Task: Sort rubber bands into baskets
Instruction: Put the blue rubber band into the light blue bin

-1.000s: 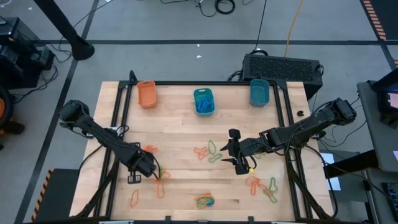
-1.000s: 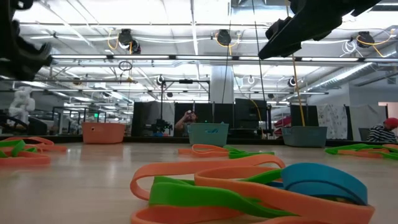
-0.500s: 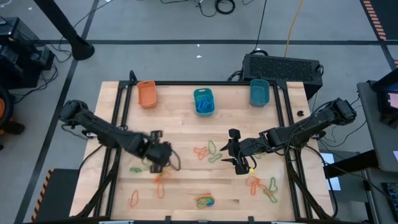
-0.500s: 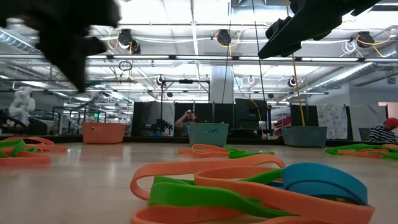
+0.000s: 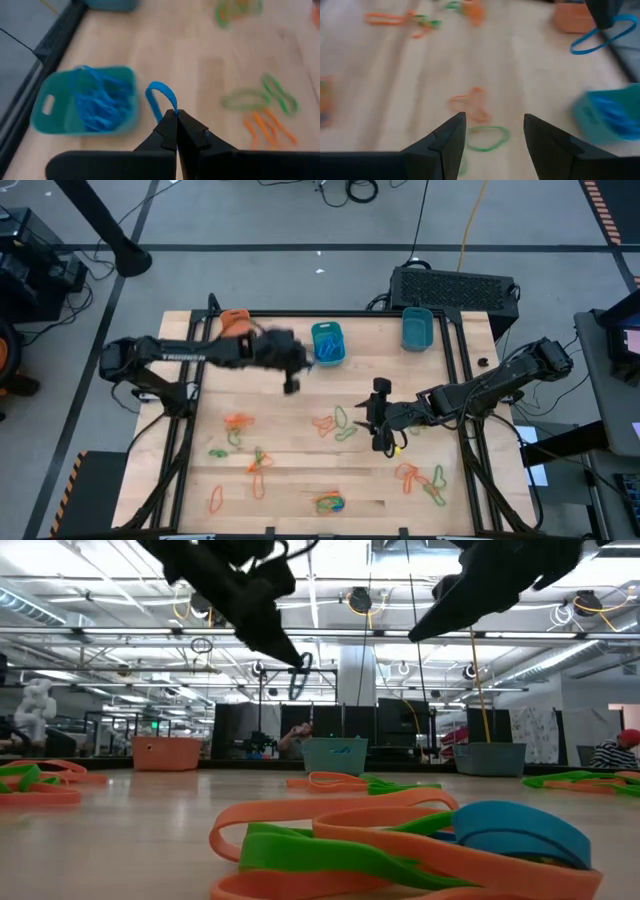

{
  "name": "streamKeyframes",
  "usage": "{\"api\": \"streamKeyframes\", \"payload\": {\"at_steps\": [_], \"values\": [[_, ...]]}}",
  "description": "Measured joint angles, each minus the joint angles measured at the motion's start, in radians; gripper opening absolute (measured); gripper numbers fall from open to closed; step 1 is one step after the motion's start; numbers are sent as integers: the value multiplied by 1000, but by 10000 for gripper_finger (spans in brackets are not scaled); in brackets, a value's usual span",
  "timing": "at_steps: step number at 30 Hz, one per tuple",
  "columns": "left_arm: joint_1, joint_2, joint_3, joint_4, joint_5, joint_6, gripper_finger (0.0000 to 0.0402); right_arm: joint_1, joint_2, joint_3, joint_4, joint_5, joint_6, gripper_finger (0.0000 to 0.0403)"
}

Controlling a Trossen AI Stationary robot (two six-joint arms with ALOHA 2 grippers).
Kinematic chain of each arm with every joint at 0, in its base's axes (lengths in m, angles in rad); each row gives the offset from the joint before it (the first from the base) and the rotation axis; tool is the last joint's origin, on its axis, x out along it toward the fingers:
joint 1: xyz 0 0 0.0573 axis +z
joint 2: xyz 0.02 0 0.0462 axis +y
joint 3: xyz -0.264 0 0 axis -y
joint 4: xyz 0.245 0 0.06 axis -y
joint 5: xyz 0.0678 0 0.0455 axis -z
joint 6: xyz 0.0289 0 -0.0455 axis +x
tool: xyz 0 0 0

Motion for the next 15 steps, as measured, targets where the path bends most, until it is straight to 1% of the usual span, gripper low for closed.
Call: {"api": "streamKeyframes", "payload": {"at_steps": [2,4,6,8,11,13,15], "values": [[84,23,2,91,86,-30,1,-3,0,0,0,79,-4,192],[160,51,-1,134,158,-97,1,-12,0,0,1,155,-6,192],[220,97,1,225,219,-166,1,-26,0,0,-2,220,-6,192],[268,144,-1,278,295,-230,1,-44,0,-1,-10,268,-6,192],[313,231,1,397,392,-319,1,-76,0,0,-37,281,-5,192],[330,276,1,456,407,-354,1,-98,0,0,-55,280,3,192],[349,305,18,469,408,-369,1,-115,0,0,-69,280,14,192]]}}
